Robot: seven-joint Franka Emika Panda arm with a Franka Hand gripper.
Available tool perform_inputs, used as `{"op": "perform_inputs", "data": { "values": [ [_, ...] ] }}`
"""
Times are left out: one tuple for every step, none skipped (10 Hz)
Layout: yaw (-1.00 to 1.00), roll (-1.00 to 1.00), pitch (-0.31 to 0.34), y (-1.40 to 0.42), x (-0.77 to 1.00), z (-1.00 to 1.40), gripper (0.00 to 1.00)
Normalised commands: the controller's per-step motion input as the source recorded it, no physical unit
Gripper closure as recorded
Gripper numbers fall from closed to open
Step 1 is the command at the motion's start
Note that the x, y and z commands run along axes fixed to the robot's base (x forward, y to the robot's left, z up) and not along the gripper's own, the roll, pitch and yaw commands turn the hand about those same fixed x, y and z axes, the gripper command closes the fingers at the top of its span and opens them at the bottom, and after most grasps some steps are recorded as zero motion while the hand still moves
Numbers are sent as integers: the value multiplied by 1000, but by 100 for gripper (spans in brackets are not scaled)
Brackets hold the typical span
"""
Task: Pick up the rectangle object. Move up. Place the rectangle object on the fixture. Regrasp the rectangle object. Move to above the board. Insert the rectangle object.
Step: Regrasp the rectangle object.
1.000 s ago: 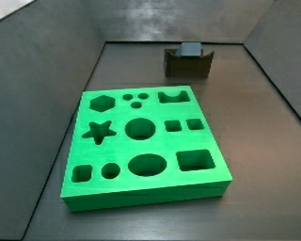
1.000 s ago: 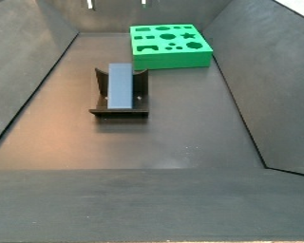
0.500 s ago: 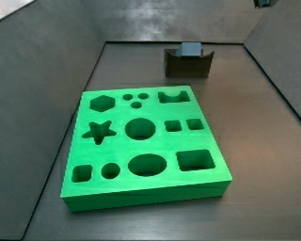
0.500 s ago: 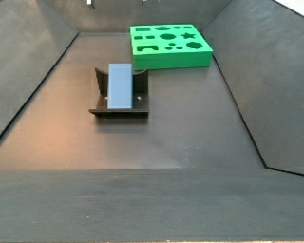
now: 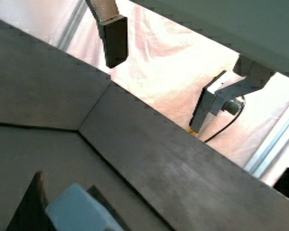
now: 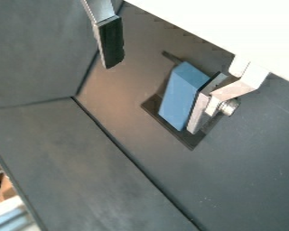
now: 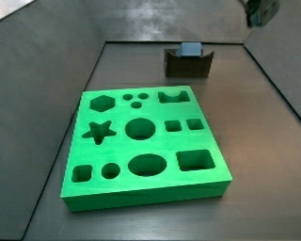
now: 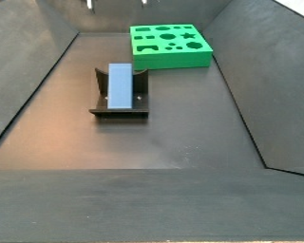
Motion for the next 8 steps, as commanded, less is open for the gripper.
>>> {"op": "perform_inputs", "data": {
  "values": [
    [229,126,-35,67,49,-1000,0],
    [185,112,-83,61,63,-1000,0],
    [147,101,-110,57,70,-1000,0],
    [106,90,-131,52,76,-1000,0],
    [70,83,-144,50,82,-1000,0],
    [24,70,-145,45,90,-1000,0],
    [-8,69,-133,42,93,-1000,0],
    [-29,69,-116,34,100,-1000,0]
  ]
}}
